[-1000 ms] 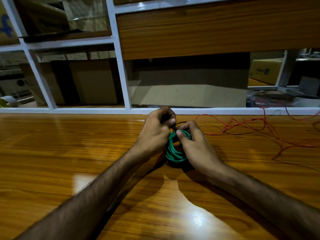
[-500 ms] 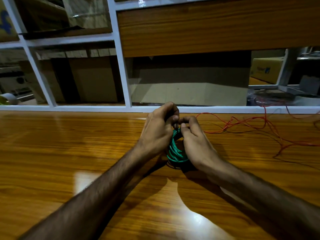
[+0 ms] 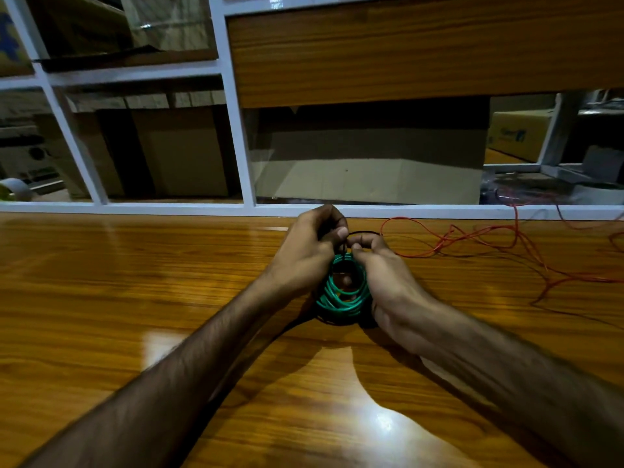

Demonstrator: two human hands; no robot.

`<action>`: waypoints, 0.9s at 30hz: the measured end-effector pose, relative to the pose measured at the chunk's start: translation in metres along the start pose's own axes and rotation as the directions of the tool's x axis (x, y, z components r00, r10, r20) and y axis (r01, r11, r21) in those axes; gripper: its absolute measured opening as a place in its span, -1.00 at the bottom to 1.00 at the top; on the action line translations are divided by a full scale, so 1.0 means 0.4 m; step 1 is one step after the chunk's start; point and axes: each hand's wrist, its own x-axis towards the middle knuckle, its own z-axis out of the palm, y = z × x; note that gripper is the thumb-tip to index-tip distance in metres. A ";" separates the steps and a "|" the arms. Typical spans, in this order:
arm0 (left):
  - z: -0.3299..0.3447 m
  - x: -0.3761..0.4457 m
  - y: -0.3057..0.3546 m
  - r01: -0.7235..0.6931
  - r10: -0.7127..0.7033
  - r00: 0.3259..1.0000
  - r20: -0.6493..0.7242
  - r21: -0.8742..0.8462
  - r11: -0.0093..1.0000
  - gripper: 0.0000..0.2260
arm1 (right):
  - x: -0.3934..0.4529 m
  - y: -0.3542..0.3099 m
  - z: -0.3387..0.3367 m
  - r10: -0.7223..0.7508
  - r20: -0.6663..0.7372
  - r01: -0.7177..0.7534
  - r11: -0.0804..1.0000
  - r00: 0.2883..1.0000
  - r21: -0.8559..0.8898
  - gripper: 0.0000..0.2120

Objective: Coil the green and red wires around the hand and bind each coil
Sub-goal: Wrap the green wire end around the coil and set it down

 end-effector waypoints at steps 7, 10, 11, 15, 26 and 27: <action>-0.002 -0.003 -0.017 0.093 -0.089 0.995 0.037 -0.128 0.987 -0.91 | 0.001 -0.008 -0.032 0.110 0.080 -0.110 0.994 0.991 -0.003 -0.80; 0.002 -0.007 -0.017 0.146 -0.142 0.989 0.035 -0.187 0.971 -0.90 | 0.007 -0.006 -0.036 0.104 0.062 -0.105 0.995 0.993 0.005 -0.79; 0.006 -0.008 -0.014 0.164 -0.161 0.986 0.031 -0.212 0.963 -0.88 | 0.011 -0.005 -0.036 0.096 0.060 -0.097 0.995 0.994 0.016 -0.79; 0.014 -0.012 -0.006 0.238 -0.236 0.971 0.043 -0.313 0.919 -0.85 | 0.012 -0.012 -0.040 0.068 0.041 -0.070 0.996 0.997 0.052 -0.79; 0.051 -0.026 0.003 0.282 -0.261 0.958 0.114 -0.521 0.806 -0.94 | 0.008 -0.019 -0.060 0.062 0.019 -0.065 0.980 0.998 0.189 -0.81; 0.050 -0.026 0.001 0.284 -0.263 0.958 0.115 -0.522 0.804 -0.93 | 0.010 -0.020 -0.059 0.072 0.022 -0.075 0.975 0.997 0.211 -0.81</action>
